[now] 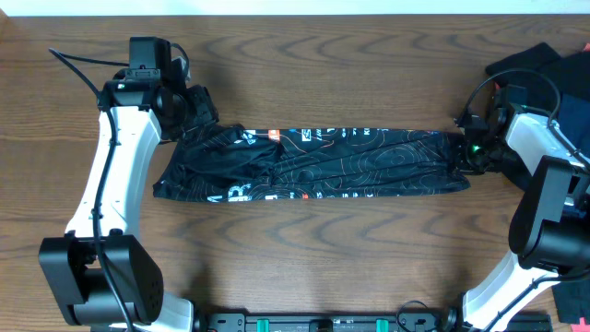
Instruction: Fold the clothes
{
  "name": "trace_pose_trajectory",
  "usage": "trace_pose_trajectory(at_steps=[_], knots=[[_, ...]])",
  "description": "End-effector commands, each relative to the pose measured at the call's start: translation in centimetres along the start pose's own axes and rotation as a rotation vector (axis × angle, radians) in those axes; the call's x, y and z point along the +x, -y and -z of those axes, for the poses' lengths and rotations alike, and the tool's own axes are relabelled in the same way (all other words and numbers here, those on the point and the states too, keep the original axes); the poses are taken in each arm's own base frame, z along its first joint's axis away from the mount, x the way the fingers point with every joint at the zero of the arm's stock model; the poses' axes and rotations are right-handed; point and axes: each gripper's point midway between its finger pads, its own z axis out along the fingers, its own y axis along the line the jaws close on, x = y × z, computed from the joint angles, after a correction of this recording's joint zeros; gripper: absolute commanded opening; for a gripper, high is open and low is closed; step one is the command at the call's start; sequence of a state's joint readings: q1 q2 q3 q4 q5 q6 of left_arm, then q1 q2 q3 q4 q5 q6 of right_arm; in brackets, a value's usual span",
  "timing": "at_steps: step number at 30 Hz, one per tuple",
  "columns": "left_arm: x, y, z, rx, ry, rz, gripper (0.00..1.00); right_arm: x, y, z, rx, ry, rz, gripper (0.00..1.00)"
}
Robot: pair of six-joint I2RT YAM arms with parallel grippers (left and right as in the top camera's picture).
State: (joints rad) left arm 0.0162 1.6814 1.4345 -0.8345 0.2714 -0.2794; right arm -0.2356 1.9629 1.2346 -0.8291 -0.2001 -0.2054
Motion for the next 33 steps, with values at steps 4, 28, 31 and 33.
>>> trace_pose_trajectory(at_steps=[4,28,31,33], knots=[[0.0,-2.2,0.1,-0.103,0.002,-0.001,0.56,-1.9,2.6,1.4,0.156,0.015,-0.086,0.01],[0.4,-4.6,0.3,-0.139,-0.022,0.057,0.56,-4.2,-16.4,3.1,0.142,0.028,0.331,0.04],[0.4,-4.6,0.3,-0.139,-0.022,0.057,0.56,-4.0,-18.9,2.5,0.132,0.045,0.381,0.05],[0.4,-4.7,0.3,-0.139,-0.023,0.057,0.56,-3.7,-19.9,2.0,0.128,0.044,0.395,0.05]])
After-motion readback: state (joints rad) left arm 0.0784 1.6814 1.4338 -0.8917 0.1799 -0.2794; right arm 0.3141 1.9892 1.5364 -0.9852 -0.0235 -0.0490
